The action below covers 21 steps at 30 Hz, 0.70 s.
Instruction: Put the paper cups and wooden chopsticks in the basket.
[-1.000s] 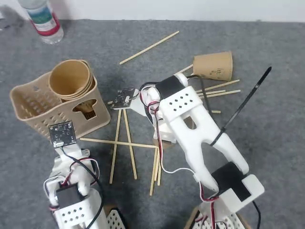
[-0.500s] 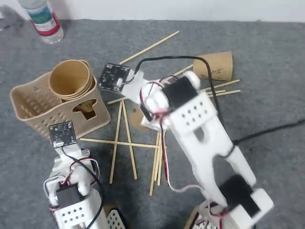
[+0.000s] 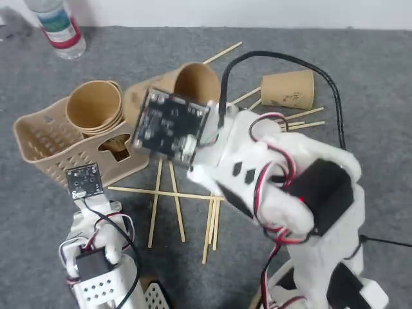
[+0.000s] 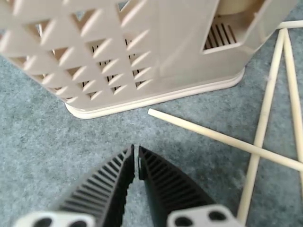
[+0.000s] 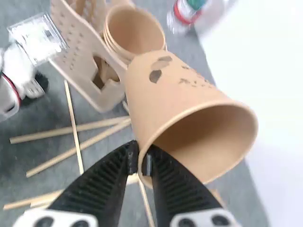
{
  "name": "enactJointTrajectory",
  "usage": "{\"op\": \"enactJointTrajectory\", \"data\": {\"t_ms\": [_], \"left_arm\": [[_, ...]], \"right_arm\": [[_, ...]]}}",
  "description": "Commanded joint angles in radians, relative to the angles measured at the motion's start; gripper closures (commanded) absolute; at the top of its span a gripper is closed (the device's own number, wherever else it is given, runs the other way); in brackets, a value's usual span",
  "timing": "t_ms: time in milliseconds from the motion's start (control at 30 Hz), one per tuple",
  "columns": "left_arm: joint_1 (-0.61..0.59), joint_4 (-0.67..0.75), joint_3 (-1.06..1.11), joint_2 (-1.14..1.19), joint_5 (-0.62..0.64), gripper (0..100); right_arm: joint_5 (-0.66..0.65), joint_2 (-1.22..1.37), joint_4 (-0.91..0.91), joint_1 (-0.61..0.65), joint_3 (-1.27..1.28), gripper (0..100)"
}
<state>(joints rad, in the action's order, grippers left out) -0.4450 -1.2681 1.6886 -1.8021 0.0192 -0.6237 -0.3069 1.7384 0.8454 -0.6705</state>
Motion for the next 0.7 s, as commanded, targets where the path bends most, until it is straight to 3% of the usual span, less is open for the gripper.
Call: {"op": "enactJointTrajectory", "data": {"t_ms": [0,367,667], "left_arm": [[0.006,0.006,-0.005,-0.018,0.005,98],[0.006,0.006,-0.005,-0.018,0.005,98],[0.006,0.006,-0.005,-0.018,0.005,98]], "right_arm": [[0.006,0.016,-0.087,0.054,-0.046,99.1],[-0.091,0.38,-0.367,0.07,-0.103,99.1],[-0.091,0.645,-0.272,0.048,-0.374,99.1]]}}
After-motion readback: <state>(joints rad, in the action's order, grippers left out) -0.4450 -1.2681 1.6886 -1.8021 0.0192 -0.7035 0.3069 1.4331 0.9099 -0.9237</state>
